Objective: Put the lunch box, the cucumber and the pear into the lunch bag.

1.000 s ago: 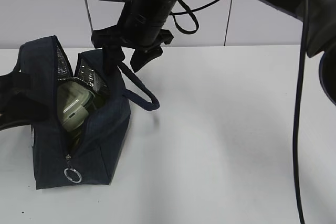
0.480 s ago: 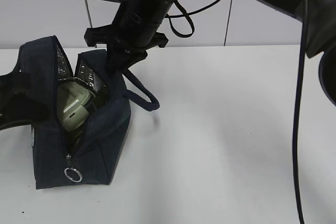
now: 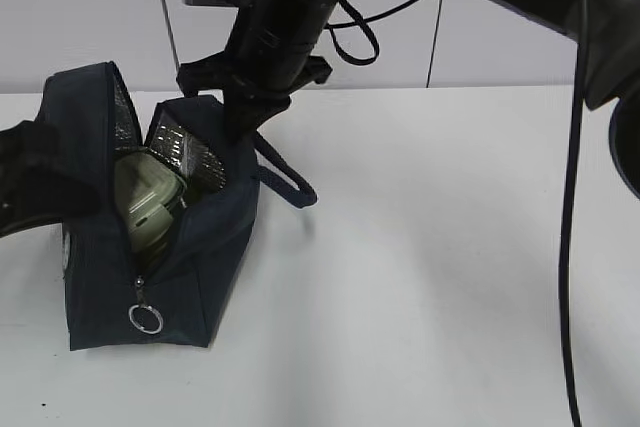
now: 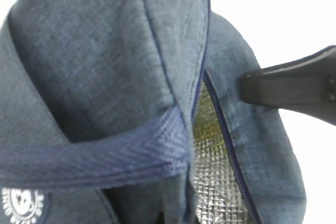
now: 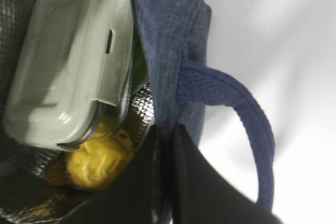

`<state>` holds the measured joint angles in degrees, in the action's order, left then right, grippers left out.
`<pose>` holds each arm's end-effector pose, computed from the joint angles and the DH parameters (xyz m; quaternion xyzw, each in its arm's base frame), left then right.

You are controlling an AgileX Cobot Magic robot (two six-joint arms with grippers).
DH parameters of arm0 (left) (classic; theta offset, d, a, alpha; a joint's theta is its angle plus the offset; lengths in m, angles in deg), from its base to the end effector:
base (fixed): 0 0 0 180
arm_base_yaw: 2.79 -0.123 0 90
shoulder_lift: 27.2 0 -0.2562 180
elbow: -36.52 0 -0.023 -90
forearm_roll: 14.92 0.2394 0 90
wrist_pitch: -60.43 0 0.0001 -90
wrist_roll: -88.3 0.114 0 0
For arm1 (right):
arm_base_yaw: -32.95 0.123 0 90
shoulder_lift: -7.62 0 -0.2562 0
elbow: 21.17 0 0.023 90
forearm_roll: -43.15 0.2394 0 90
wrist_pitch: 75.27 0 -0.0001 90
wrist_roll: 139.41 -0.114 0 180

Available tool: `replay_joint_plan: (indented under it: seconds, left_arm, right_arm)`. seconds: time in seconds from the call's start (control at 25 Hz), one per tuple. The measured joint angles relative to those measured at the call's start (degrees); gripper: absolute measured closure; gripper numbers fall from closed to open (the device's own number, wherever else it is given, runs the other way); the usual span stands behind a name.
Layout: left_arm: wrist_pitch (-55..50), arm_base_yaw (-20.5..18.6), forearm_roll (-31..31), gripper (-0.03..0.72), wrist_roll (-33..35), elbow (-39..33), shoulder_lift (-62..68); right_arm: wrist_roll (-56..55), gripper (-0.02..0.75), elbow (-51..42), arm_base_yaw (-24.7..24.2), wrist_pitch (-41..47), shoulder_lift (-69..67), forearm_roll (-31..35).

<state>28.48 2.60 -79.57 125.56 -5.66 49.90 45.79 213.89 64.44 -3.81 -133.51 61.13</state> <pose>0.2284 -0.0764 0.2059 -0.0462 0.8968 -0.3143 0.3081 0.3917 0.2791 0.2230 -0.2861 0.9258 0.1947 0.1521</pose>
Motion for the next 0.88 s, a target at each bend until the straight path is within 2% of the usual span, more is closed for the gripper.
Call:
replay_joint_plan:
  seconds: [0.2,0.48,0.56,0.72,0.88]
  left_arm:
    - [-0.36,0.00,-6.48,0.704,6.11,0.14,0.01]
    - [-4.38,0.08,-8.56,0.704,7.59,4.72,2.04]
    - [-5.85,1.21,-9.33,0.704,7.59,6.48,3.88]
    - [-5.83,8.18,-9.74,0.704,8.06,10.26,9.68]
    - [-2.44,16.85,-10.65,0.704,8.36,14.30,15.25]
  right_arm:
    - [0.13,0.731,-3.25,-0.28,0.00,4.05,-5.90]
    - [0.25,0.732,-16.32,-2.97,0.18,14.83,-11.47]
    - [0.25,0.732,-19.22,-3.76,0.27,17.19,-12.59]
    - [0.25,0.732,-22.79,-5.20,0.27,19.74,-15.25]
    - [0.36,0.732,-24.05,-5.82,0.39,19.83,-21.31]
